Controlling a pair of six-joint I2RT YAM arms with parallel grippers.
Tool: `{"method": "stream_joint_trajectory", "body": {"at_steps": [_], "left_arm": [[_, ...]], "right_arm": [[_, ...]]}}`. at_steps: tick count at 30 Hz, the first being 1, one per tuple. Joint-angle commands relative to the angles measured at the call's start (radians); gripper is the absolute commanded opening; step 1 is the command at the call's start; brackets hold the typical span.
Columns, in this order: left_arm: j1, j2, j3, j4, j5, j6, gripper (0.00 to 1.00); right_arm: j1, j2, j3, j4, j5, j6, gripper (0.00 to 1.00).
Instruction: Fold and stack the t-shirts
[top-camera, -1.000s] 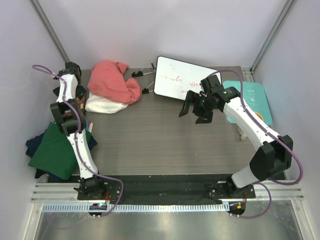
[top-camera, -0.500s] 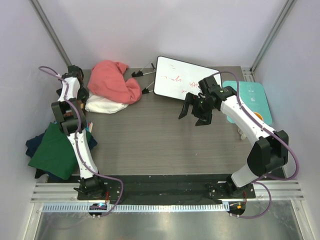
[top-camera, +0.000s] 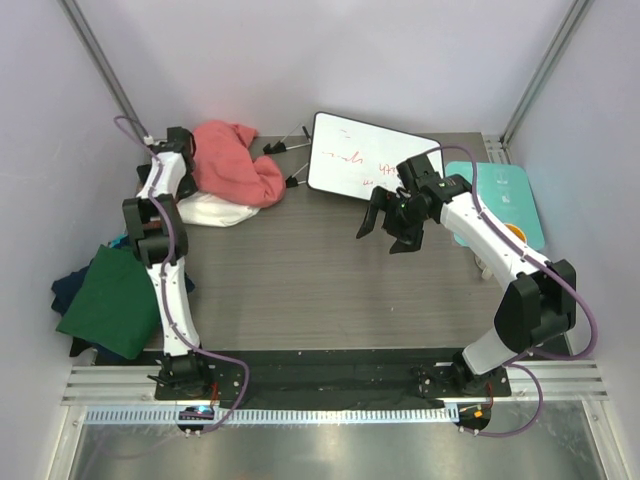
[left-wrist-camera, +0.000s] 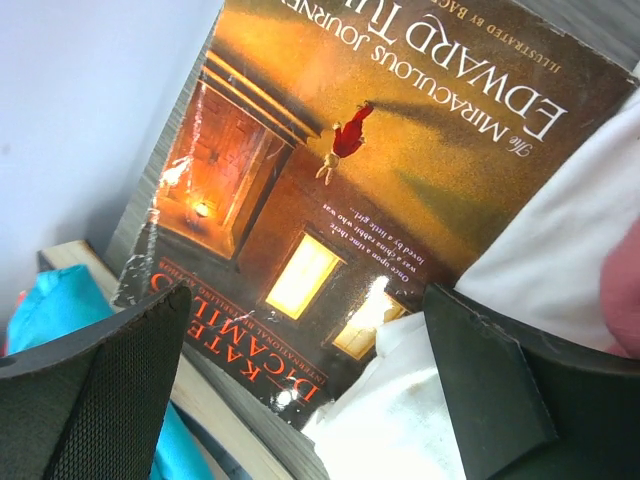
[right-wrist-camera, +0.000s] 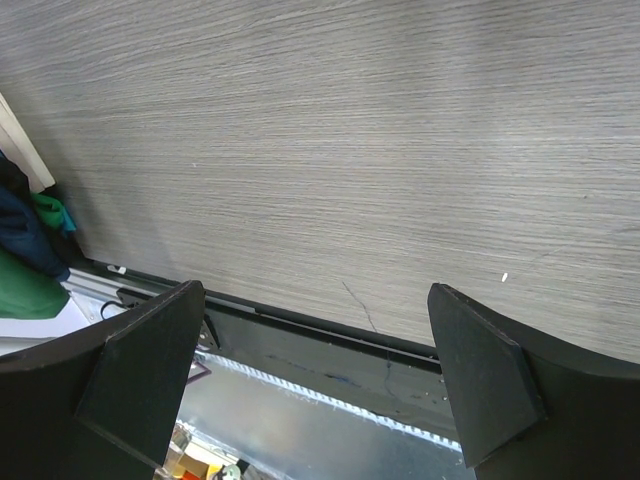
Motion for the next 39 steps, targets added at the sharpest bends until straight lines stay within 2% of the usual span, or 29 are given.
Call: {"method": "stream_joint_trajectory", "body": {"at_steps": [1,8,13,28,33,35,39], "left_arm": [[-0.05,0.069,-0.036,-0.029,-0.051,0.031,1.0],[-0.069,0.08,-0.065,-0.028,-0.106,0.034,1.0],[-0.129,0.083,-0.062,-0.035,-0.139,0.048,1.0],[-0.126,-0.003,0.011,-0.084,-0.188,0.037,1.0],[-0.129,-0.069,0.014,-0.12,-0.059,-0.001,1.0],[-0.175,-0.112,-0.021,-0.111,-0.053,0.005,1.0],[-0.179,-0.188,-0.041,-0.084,-0.047,0.016,1.0]], "right_arm": [[0.005,-0.042,-0.016,0.024,-0.007,0.021,1.0],[0.005,-0.057,-0.052,0.033,-0.007,0.019,1.0],[0.005,-0.06,-0.061,0.045,-0.009,0.018,1.0],[0.006,-0.069,-0.069,0.079,-0.012,0.021,1.0],[0.005,-0.063,-0.067,0.106,-0.013,0.018,1.0],[0.005,-0.059,-0.066,0.117,-0.012,0.019,1.0],[0.005,-0.054,-0.058,0.139,-0.013,0.027,1.0]]}}
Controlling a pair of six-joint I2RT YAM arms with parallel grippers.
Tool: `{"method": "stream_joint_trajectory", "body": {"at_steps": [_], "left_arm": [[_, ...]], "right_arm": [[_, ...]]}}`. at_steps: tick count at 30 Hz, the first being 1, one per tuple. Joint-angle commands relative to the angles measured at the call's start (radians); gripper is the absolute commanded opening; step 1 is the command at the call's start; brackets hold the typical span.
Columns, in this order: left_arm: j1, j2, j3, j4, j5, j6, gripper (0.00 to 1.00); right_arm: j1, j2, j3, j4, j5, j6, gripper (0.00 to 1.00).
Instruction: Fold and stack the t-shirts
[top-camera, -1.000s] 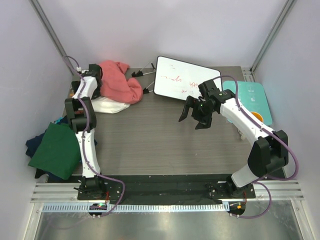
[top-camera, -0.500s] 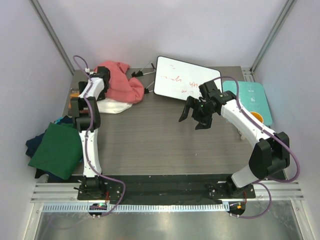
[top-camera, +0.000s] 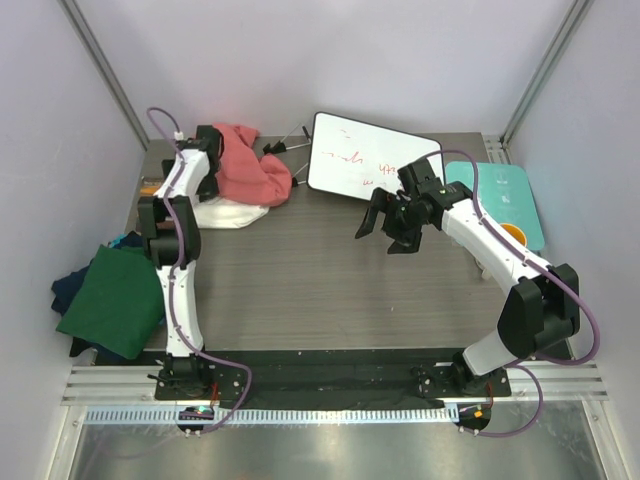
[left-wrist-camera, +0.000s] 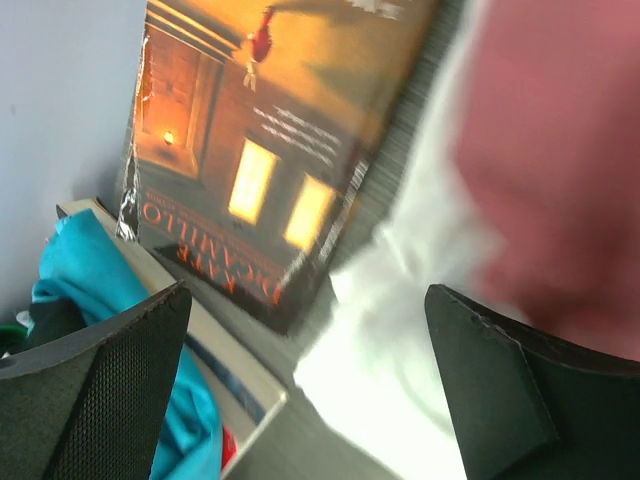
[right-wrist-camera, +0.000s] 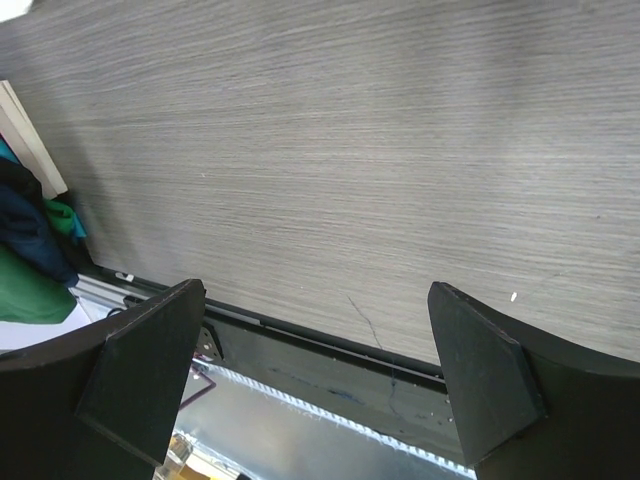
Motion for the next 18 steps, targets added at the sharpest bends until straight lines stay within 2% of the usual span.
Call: {"method": "stream_joint_trajectory", "body": {"at_steps": [1,4,6,8,9,10,12,14,16,18], "left_arm": [[-0.016,-0.147,0.011,-0.005,0.05,-0.015,1.0],[0.008,-0.175,0.1,-0.052,0.061,-0.032,1.0],[0.007,-0.176,0.212,-0.084,0.075,-0.033,1.0],[0.008,-0.201,0.229,-0.083,0.171,-0.07,1.0],[0.007,-0.251,0.203,-0.071,0.238,-0.093,1.0],[0.008,-0.274,0.169,-0.039,0.379,-0.128,1.0],[0.007,-0.361,0.009,0.022,0.524,-0.251,1.0],[-0.027,-0.414,-0.176,0.168,0.639,-0.3,1.0],[-0.099,-0.414,-0.224,0.231,0.651,-0.283,1.0],[-0.137,-0.367,-0.166,0.224,0.755,-0.25,1.0]], "right_arm": [[0.004,-0.022,0.02,0.049,-0.008,0.011,1.0],[0.004,-0.03,0.017,0.051,0.0,0.012,1.0],[0.004,-0.042,0.005,0.051,0.006,0.011,1.0],[0.004,-0.053,-0.001,0.051,0.02,0.005,1.0],[0.004,-0.055,-0.008,0.051,0.026,0.002,1.0],[0.004,-0.059,-0.009,0.049,0.034,-0.003,0.99],[0.002,-0.061,-0.009,0.051,0.046,-0.002,1.0],[0.002,-0.056,-0.003,0.048,0.044,0.006,1.0],[0.002,-0.049,0.008,0.049,0.034,0.011,1.0],[0.004,-0.045,0.015,0.048,0.029,0.012,1.0]]}}
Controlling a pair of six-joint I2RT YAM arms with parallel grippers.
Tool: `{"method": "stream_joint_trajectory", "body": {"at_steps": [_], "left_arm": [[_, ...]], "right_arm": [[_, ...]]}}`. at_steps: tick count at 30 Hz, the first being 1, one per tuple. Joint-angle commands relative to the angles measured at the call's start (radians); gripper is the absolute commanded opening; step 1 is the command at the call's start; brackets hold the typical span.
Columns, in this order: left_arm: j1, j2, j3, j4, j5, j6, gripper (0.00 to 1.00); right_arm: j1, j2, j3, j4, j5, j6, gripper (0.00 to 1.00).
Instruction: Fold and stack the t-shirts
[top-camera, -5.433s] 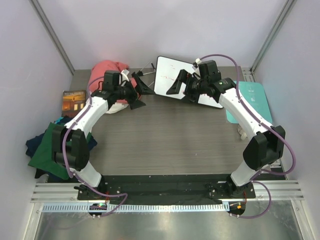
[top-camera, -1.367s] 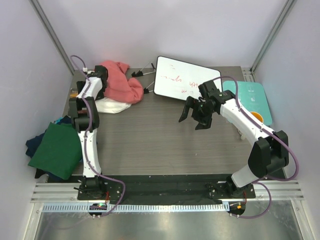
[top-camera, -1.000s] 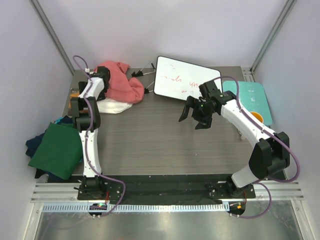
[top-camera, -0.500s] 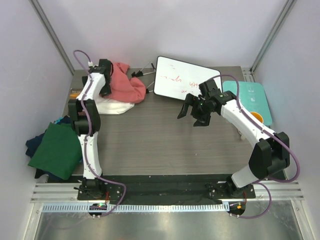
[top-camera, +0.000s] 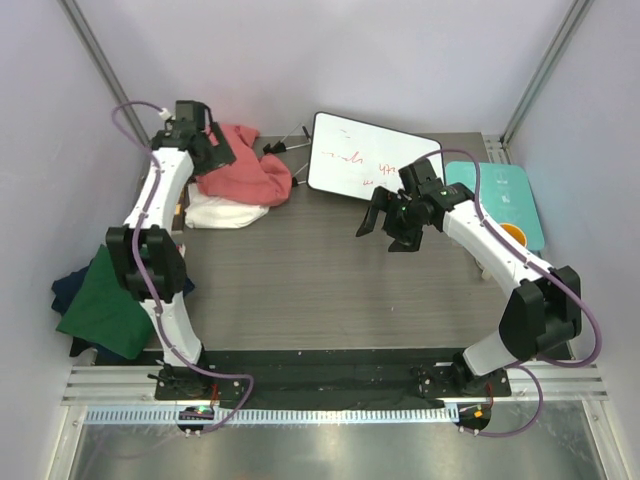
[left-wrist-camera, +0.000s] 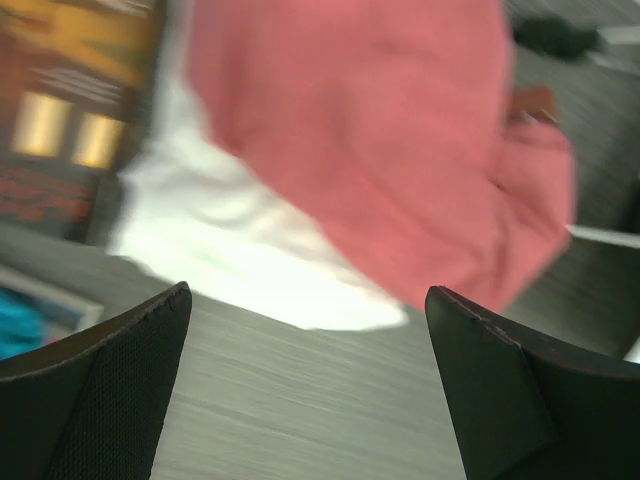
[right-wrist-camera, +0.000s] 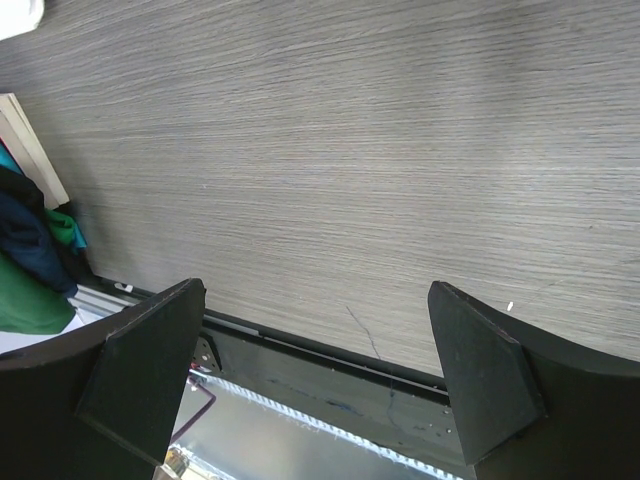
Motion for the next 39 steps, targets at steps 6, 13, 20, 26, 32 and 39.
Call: {"method": "stream_joint_trajectory", "body": {"at_steps": [6,13,20,26,32,39], "left_arm": [[-0.162,0.266,0.116,0.286,0.661,-0.154,1.0],[-0.191,0.398,0.271,0.28,0.622,-0.16,1.0],[-0.201,0.382,0.258,0.293,0.625,-0.175,1.0],[-0.202,0.367,0.25,0.324,0.661,-0.203,1.0],[-0.25,0.388,0.239,0.356,0.68,-0.22,1.0],[-0.32,0.438,0.247,0.381,0.7,-0.223,0.99]], "right_arm": [[0.002,-0.062,0.006,0.011,0.015,0.015,1.0],[0.002,-0.142,-0.037,-0.024,0.061,0.032,1.0],[0.002,-0.185,-0.084,-0.034,0.08,0.044,0.99],[0.001,-0.166,-0.086,-0.032,0.072,0.041,1.0],[0.002,-0.159,-0.084,-0.032,0.072,0.038,1.0],[0.002,-0.163,-0.09,-0.034,0.074,0.037,1.0]]}}
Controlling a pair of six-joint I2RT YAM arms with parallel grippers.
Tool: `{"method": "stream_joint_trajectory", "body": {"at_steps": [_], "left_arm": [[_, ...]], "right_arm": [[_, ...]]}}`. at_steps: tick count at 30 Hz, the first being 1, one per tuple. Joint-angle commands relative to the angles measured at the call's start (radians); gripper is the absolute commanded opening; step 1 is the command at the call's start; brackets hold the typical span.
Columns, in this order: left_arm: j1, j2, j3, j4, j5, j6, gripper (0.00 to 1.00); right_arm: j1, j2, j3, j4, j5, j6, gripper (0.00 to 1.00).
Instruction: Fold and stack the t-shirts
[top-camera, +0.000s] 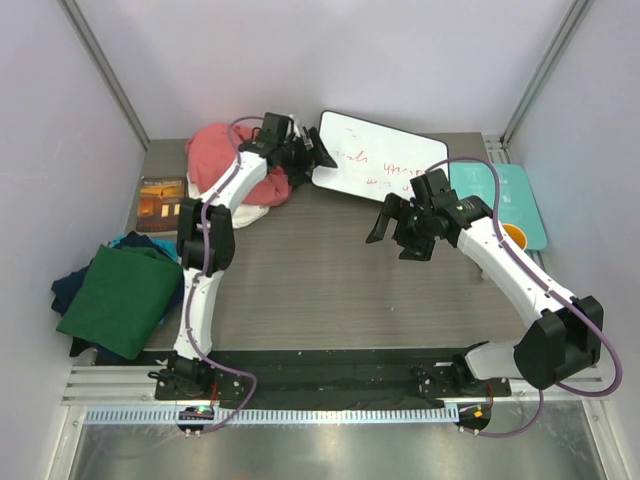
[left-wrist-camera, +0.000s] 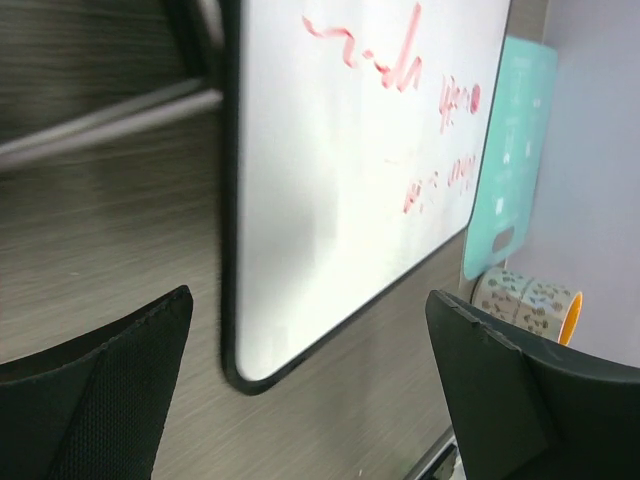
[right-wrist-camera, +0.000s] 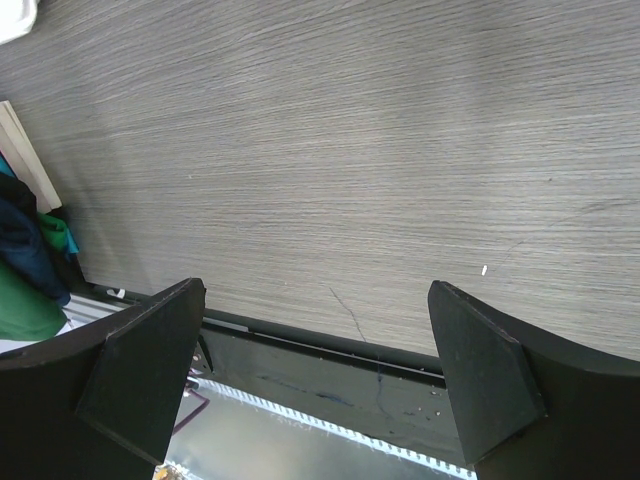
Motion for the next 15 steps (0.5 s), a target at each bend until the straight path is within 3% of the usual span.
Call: {"method": "stream_joint_trajectory", "body": {"at_steps": [1,7,14,15], "left_arm": [[-0.037,0.023,0.009,0.063,0.061,-0.005,0.98],[-0.054,0.0,-0.094,0.198,0.043,-0.008,0.89],[-0.056,-0.007,-0.173,0.312,0.014,0.0,0.59],[-0.056,-0.004,-0.176,0.323,0.009,-0.003,0.49]], "right_arm": [[0.002,-0.012,-0.01,0.005,0.016,0.01,1.0],[0.002,-0.018,-0.021,-0.007,0.016,0.001,1.0],[0.002,-0.012,-0.028,-0.028,0.011,-0.007,1.0],[0.002,-0.012,-0.035,-0.031,0.008,-0.009,1.0]]}}
